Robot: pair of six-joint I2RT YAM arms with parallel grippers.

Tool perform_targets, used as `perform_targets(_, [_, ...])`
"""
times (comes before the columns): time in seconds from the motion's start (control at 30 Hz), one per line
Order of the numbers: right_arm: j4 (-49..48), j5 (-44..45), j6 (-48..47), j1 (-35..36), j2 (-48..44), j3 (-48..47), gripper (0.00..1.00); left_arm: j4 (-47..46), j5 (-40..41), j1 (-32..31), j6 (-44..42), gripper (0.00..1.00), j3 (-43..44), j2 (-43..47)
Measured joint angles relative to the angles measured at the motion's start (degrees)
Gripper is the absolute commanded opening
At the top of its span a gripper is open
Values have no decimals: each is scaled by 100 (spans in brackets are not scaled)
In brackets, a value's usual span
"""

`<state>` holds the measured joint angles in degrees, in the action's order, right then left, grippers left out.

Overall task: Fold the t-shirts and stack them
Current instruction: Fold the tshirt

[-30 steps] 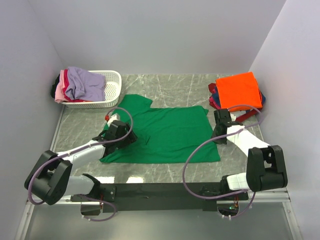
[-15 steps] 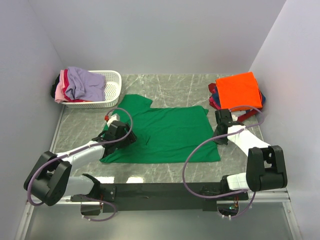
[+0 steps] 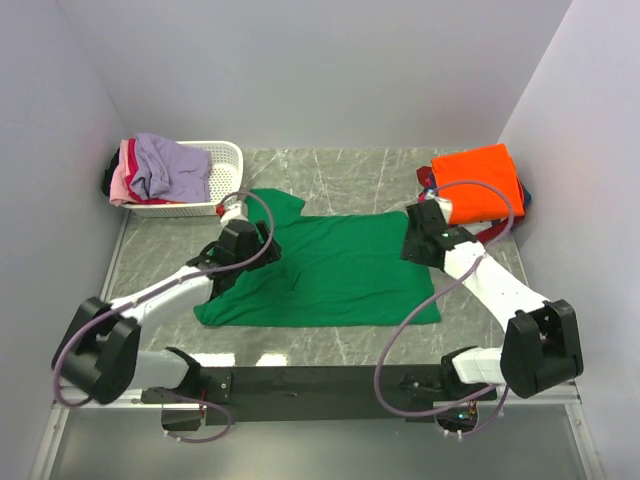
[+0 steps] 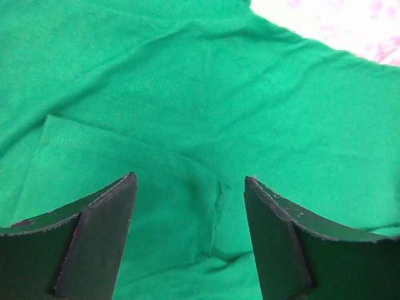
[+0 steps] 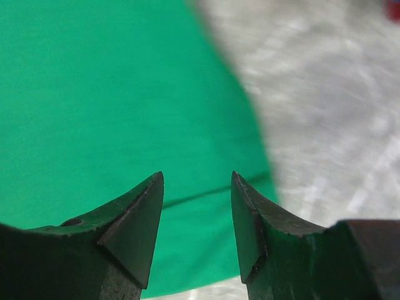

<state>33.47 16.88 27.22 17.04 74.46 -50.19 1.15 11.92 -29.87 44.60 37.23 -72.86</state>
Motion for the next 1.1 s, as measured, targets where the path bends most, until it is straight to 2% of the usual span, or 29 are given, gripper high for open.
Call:
perform_targets(0.1, [-232, -155, 48, 431, 155, -153, 54, -151, -33, -2, -2, 75, 70, -470])
perform_targets(0.23, [-581, -461, 170, 846, 800, -267, 53, -208, -83, -2, 2, 75, 68, -984])
perform_targets(0.37, [-798, -616, 254, 1222, 1530, -339, 53, -254, -116, 0, 4, 75, 68, -1196])
perform_targets(0.5, [-868, -723, 343, 1467, 1845, -339, 53, -356, -140, 0, 24, 75, 31, -1241])
perform_targets(0.8, [-1086, -763, 636, 1637, 1873, -83, 53, -1003, -177, -24, 308, 75, -522, -973])
perform_targets(1.1, [-1255, -758, 970, 1825, 1541, 302, 53, -1248, -162, -249, 892, 75, -970, -616])
